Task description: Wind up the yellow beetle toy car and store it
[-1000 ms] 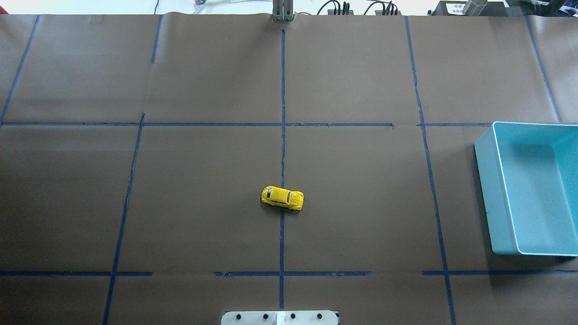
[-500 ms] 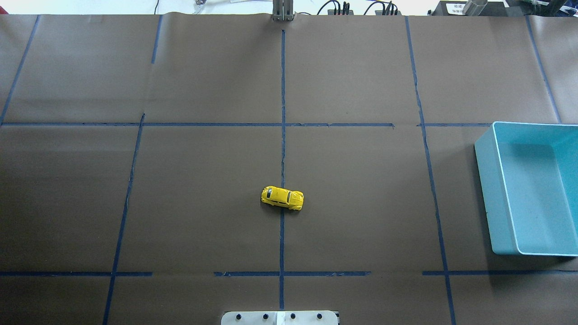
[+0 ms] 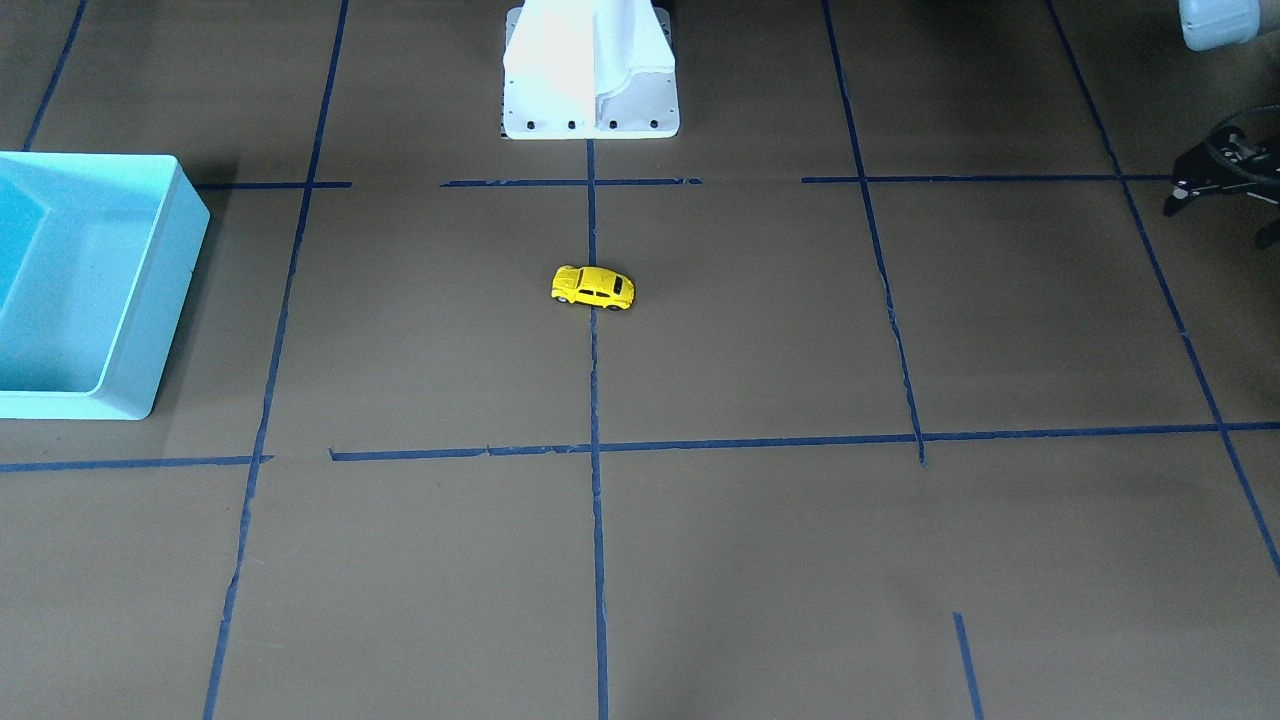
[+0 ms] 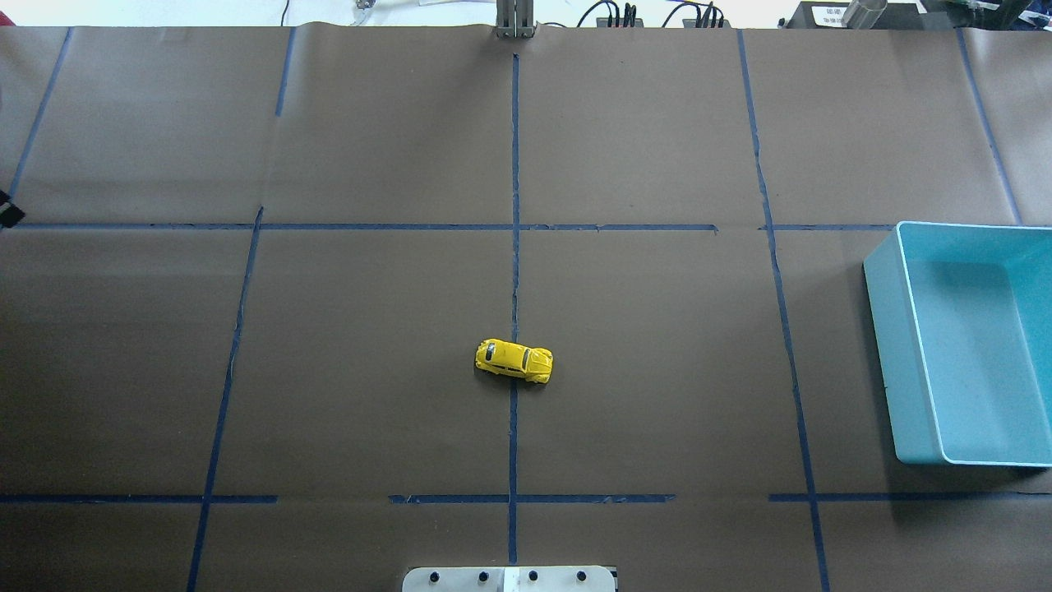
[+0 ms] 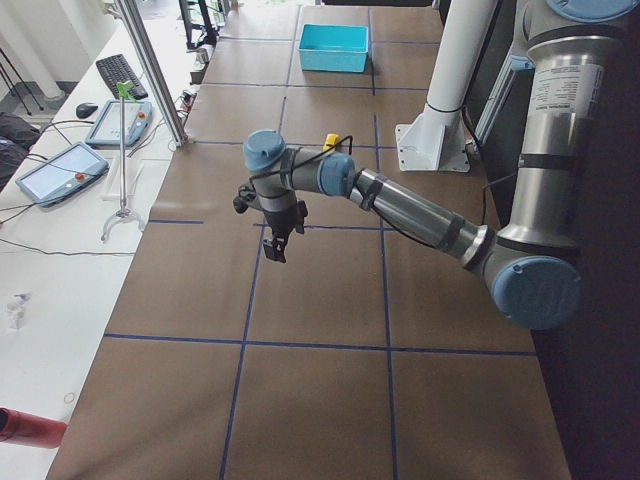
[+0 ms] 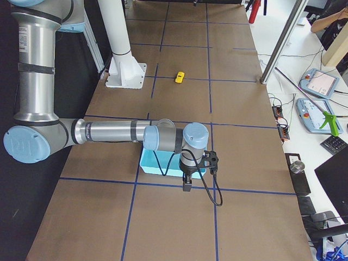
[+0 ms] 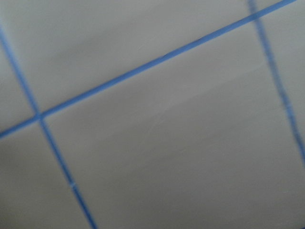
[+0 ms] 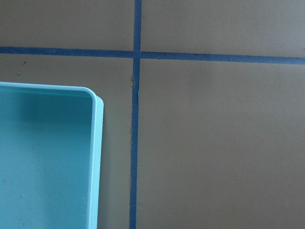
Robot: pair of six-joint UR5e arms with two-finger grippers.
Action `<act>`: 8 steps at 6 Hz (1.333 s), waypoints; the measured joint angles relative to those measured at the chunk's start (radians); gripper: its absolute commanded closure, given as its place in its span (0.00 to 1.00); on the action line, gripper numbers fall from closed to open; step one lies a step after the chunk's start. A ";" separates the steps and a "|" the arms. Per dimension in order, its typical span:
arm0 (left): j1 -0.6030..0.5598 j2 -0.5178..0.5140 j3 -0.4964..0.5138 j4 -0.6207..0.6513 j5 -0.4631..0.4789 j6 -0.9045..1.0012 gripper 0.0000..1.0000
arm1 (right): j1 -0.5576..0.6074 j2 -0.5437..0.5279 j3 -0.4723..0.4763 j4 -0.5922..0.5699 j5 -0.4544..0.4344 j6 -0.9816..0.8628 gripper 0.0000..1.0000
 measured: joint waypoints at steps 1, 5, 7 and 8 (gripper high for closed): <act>0.094 -0.094 -0.005 0.011 0.056 0.001 0.00 | 0.000 -0.001 -0.001 0.000 -0.001 0.000 0.00; 0.444 -0.311 0.003 -0.066 0.162 0.058 0.00 | 0.000 -0.003 -0.005 -0.001 0.000 0.000 0.00; 0.625 -0.377 0.056 -0.191 0.320 0.249 0.00 | 0.000 -0.003 -0.006 -0.002 0.000 0.000 0.00; 0.673 -0.435 0.128 -0.222 0.353 0.303 0.00 | -0.001 -0.003 -0.006 -0.002 0.000 0.001 0.00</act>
